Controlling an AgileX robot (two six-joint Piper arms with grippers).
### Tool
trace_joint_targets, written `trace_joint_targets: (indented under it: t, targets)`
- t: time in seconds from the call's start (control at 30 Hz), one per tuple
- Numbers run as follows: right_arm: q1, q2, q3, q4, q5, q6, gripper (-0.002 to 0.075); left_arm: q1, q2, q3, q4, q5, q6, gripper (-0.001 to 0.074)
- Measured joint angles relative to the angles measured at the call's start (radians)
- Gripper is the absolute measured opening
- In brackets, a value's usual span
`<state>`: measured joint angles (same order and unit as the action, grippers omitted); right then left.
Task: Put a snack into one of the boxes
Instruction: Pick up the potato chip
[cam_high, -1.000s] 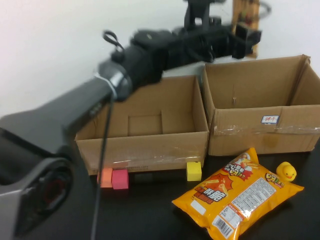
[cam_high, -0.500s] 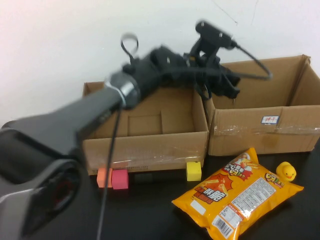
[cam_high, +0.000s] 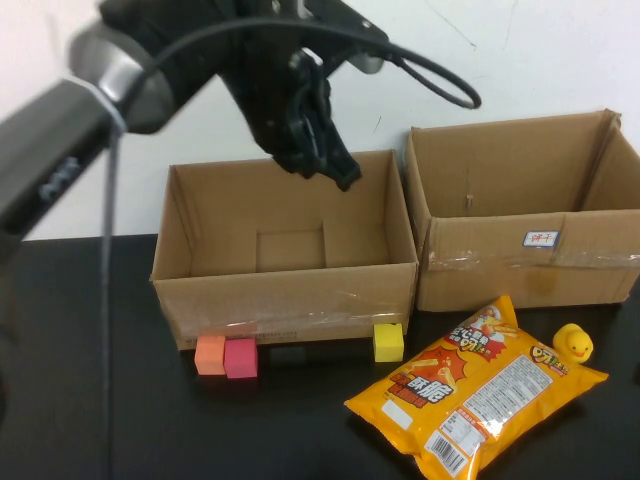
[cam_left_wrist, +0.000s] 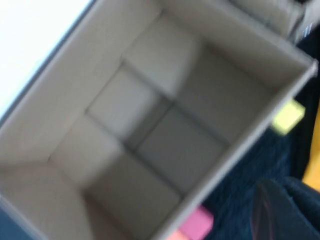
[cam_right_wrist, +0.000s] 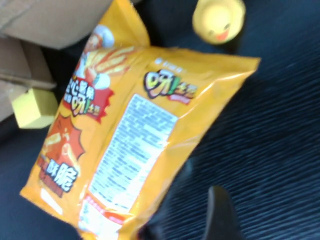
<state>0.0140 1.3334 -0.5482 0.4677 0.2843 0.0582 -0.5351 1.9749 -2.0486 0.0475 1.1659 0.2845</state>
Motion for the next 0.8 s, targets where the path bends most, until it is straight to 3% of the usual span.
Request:
trace_joint_targets:
  t: [0.17,0.4,0.8]
  targets:
    - [0.000,0.222,-0.150,0.159,0.104,-0.153,0.0420,0.000,-0.070,0.000,0.002,0.072,-0.026,0.0000]
    - [0.000,0.440,-0.243,0.375,0.107,-0.358,0.0422,0.000,-0.204,0.087,-0.025,0.080,-0.039,0.0000]
    - [0.000,0.720,-0.380,0.551,0.083,-0.384,0.0425,0.000,-0.454,0.378,-0.034,0.087,-0.067,0.0000]
